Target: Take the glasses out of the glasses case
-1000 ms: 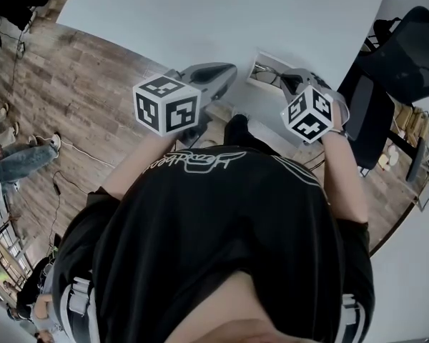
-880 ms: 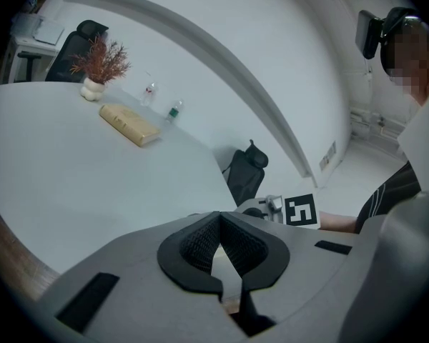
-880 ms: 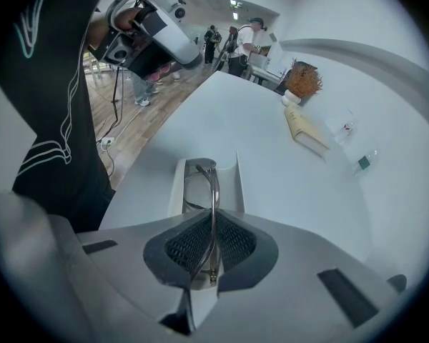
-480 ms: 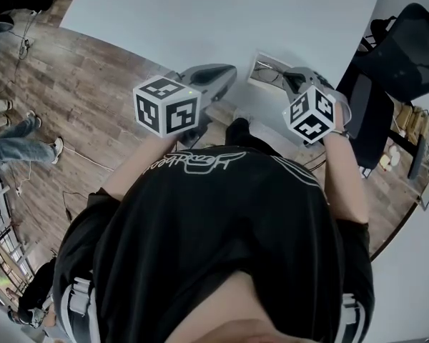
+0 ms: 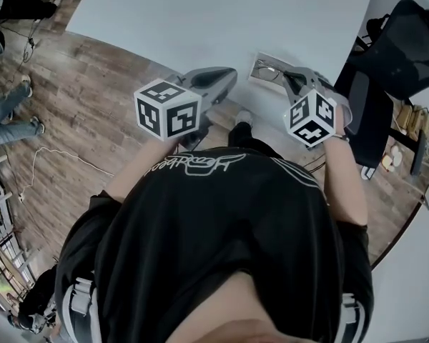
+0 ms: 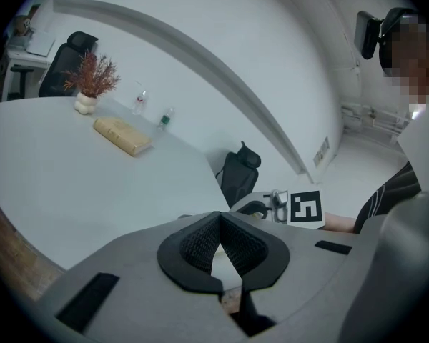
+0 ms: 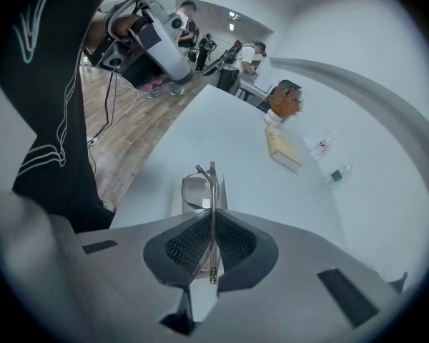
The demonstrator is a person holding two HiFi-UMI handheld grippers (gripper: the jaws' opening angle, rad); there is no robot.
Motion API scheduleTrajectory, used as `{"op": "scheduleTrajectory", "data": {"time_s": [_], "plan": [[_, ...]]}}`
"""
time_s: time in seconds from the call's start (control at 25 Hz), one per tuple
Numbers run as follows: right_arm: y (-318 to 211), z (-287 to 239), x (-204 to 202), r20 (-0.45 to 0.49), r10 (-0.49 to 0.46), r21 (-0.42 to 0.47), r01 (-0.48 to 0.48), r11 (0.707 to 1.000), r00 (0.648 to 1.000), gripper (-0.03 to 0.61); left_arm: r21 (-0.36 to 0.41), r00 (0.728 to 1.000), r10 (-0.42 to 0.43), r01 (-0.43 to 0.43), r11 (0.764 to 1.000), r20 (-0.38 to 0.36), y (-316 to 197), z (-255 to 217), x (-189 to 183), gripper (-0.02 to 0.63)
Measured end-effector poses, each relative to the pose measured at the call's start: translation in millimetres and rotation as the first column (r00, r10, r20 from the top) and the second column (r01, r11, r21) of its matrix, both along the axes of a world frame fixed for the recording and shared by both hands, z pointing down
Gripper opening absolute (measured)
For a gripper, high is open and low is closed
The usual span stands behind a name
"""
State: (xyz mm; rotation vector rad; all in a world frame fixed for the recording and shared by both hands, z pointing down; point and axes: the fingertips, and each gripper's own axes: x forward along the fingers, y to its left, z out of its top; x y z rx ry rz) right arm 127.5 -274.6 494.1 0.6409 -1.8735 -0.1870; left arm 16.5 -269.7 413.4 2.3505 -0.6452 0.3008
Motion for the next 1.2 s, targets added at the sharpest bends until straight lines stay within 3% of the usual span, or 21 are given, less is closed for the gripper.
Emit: {"op": "scheduleTrajectory", "data": {"time_s": [0.24,0.48,0.84,0.96,1.12,1.2], "plan": [[6.7,-35.8,-5.3,0.063,0.057,0.108,-0.063,0.992,0.996,0.011,0.040,1.000,0.014,-0.013,0.999,-0.004,9.8,-15.7,-4.7,0.008],[25.0,-79.5,-6.7,0.154,0.126,0.236,-0.160,0.958,0.980,0.011,0.085,0.999,0.036,-0.034,0.996,-0.018,24.7,-36.2,-7.0,0.008],[81.1,-149.0,-18.8,0.411,0.187,0.338,-0.340,0.878,0.892,0.011,0.144,0.996,0.079,-0.072,0.987,-0.045,68.0,-64.9,-23.0,0.008],[104.1,-169.0,-22.9,0.511,0.194,0.338,-0.404,0.850,0.837,0.011,0.158,0.993,0.104,-0.095,0.983,-0.051,86.3,-71.1,-26.2,0.008],[142.1,-190.9,-26.7,0.685,0.190,0.283,-0.498,0.820,0.703,0.011,0.178,0.987,0.148,-0.135,0.975,-0.064,115.9,-79.8,-28.3,0.008],[161.9,-197.2,-30.5,0.757,0.188,0.227,-0.522,0.822,0.626,0.011,0.187,0.983,0.173,-0.157,0.970,-0.069,131.9,-84.4,-29.7,0.008]]}}
